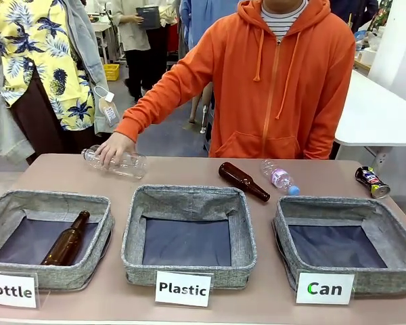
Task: Sort the can waste into the basket.
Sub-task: Pick up the can waste from the table and place it in the right Fabric basket.
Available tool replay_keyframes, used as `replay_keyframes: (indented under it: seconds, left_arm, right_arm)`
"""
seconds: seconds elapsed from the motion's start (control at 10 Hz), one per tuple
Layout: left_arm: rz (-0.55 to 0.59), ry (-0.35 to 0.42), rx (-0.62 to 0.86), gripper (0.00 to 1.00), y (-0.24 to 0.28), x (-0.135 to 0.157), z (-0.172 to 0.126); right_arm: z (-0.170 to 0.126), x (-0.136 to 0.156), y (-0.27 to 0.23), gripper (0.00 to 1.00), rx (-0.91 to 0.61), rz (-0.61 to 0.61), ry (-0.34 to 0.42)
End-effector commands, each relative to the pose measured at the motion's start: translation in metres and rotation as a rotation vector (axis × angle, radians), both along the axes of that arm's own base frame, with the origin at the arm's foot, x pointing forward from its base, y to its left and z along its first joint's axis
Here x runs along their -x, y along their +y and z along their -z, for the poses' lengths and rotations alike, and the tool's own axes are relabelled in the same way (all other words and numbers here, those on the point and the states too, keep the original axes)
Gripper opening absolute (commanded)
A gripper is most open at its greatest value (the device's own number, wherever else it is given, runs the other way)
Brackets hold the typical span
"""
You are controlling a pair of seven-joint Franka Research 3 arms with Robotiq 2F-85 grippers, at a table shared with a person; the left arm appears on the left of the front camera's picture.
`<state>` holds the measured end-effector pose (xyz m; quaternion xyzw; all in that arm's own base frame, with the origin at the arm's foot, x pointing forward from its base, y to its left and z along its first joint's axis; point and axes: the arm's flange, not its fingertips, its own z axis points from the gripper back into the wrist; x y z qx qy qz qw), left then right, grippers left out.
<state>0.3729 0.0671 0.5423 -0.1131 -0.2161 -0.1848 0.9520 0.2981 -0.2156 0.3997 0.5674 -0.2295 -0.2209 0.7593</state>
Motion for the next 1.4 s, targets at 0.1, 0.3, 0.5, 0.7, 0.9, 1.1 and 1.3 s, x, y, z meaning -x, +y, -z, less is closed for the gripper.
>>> replay_keyframes:
  seconds: [0.1, 0.3, 0.5, 0.7, 0.9, 1.1, 1.3]
  left_arm:
    - [-0.063, 0.050, 0.014, 0.00, -0.002, -0.024, -0.002]
    - [0.118, 0.006, 0.013, 0.13, -0.008, -0.022, -0.001]
    - [0.422, -0.109, -0.046, 0.13, -0.057, -0.050, -0.026]
    - [0.747, -0.212, -0.118, 0.13, -0.127, -0.076, -0.027]
    - [0.862, -0.257, -0.018, 0.13, -0.086, -0.065, -0.038]
    - [0.838, -0.374, 0.076, 0.13, 0.019, -0.010, -0.031]
    - [0.748, -0.479, 0.140, 0.13, 0.075, 0.042, -0.009]
  right_arm:
    - [0.000, -0.002, 0.000, 1.00, -0.004, 0.002, -0.031]
    - [0.000, -0.002, 0.000, 1.00, -0.004, 0.002, -0.031]
    - [0.000, -0.002, 0.000, 1.00, -0.004, 0.002, -0.031]
    - [0.000, -0.002, 0.000, 1.00, -0.004, 0.002, -0.031]
    - [0.000, -0.002, 0.000, 1.00, -0.004, 0.002, -0.031]
    - [0.000, -0.002, 0.000, 1.00, -0.004, 0.002, -0.031]
    - [0.000, -0.002, 0.000, 1.00, -0.004, 0.002, -0.031]
